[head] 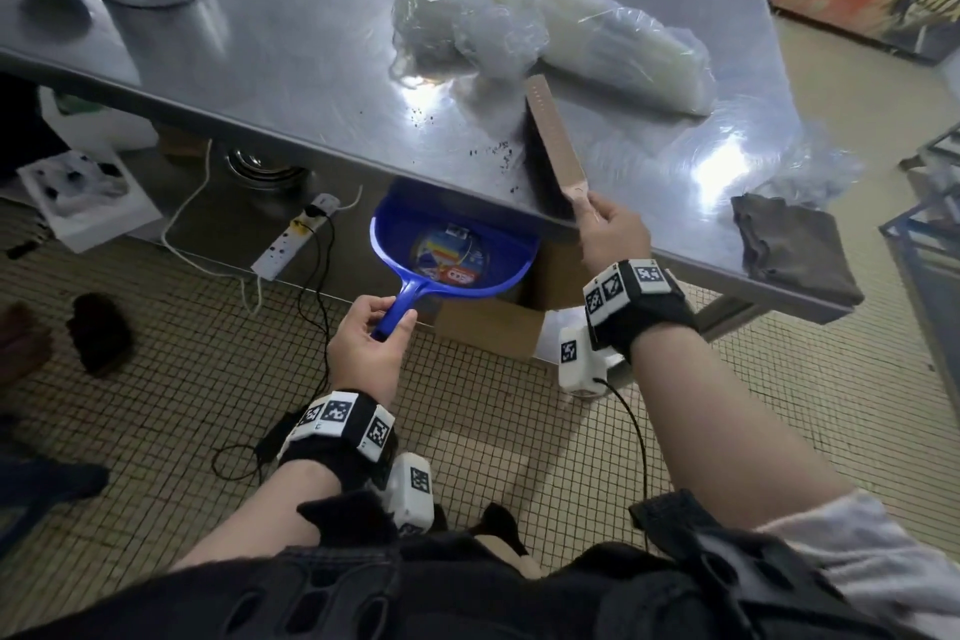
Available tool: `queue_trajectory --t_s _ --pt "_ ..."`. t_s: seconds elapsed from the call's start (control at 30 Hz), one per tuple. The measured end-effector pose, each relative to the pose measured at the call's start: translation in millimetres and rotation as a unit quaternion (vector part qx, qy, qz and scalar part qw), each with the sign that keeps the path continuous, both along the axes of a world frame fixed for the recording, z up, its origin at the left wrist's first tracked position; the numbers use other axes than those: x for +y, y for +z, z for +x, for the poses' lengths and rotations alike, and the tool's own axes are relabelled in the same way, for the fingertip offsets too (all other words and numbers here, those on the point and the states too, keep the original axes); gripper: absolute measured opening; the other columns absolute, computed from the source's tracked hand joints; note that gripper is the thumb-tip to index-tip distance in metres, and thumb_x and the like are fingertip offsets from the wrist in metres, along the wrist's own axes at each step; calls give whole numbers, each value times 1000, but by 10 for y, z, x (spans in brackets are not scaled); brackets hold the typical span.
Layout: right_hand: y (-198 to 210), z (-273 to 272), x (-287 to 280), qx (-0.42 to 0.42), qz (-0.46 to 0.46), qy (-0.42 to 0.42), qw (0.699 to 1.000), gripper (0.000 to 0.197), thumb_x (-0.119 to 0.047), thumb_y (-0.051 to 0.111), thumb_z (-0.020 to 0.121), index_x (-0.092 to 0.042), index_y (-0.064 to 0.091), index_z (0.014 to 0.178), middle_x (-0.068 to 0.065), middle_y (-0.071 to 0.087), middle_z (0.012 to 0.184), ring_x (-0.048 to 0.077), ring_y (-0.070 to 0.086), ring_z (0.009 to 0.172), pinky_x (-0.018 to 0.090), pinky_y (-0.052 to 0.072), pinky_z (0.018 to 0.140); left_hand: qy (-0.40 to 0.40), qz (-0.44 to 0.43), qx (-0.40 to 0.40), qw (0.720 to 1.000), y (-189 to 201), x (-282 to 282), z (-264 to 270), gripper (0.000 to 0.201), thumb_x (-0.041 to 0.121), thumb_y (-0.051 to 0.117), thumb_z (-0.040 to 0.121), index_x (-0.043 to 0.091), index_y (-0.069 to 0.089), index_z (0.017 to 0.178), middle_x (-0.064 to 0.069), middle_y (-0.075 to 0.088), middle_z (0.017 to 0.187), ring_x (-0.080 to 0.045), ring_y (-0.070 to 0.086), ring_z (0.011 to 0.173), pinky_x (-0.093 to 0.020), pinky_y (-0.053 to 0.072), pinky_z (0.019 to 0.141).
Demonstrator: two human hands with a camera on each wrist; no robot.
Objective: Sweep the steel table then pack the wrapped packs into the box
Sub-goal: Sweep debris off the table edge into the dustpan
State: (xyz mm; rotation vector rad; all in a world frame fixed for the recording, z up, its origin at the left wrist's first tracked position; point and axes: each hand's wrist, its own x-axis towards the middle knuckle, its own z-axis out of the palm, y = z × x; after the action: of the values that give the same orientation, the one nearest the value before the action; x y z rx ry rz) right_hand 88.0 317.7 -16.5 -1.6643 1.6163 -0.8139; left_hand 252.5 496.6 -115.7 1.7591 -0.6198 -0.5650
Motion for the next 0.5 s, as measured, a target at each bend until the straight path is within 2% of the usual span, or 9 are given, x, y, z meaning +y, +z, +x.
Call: queue_trajectory --t_s 0.03,0.13,0.2,0.3,0.43,0.5 --pt "-13 10 -5 12 3 13 1000 32 -38 53 97 -22 69 119 4 68 84 17 57 71 37 55 70 2 2 -1 1000 16 11 17 17 26 71 82 24 61 95 7 60 87 -8 56 72 -20 46 65" --pt "-157 4 88 29 4 46 999 30 -39 53 97 -29 68 120 -4 65 83 12 57 77 26 47 70 8 6 -2 1000 48 38 43 17 25 70 83 22 61 97 9 59 87 -7 56 71 -17 43 63" --pt "-254 8 237 35 5 64 997 32 -40 52 97 -33 64 125 -10 69 90 10 62 84 26 49 78 14 2 0 1000 50 40 63 17 25 71 83 23 61 96 9 59 86 -8 57 73 -19 46 65" --pt "-356 63 589 24 14 101 995 34 -40 49 98 -37 60 130 -11 71 92 7 63 82 28 51 73 21 -1 4 1000 39 28 112 16 26 71 82 24 62 94 7 61 87 -13 60 77 -25 51 69" --pt "-390 108 992 -26 28 121 992 36 -36 51 99 -33 56 134 -24 66 91 -3 62 81 9 50 72 26 -7 10 1000 35 3 154 16 26 71 82 22 62 95 8 61 86 -16 61 78 -29 52 72" --pt "-374 116 1001 -41 20 111 993 36 -35 52 99 -32 57 134 -29 63 91 -6 61 82 9 48 73 27 -7 3 1000 35 -6 183 16 27 71 82 23 62 94 9 61 85 -18 61 79 -31 53 72"
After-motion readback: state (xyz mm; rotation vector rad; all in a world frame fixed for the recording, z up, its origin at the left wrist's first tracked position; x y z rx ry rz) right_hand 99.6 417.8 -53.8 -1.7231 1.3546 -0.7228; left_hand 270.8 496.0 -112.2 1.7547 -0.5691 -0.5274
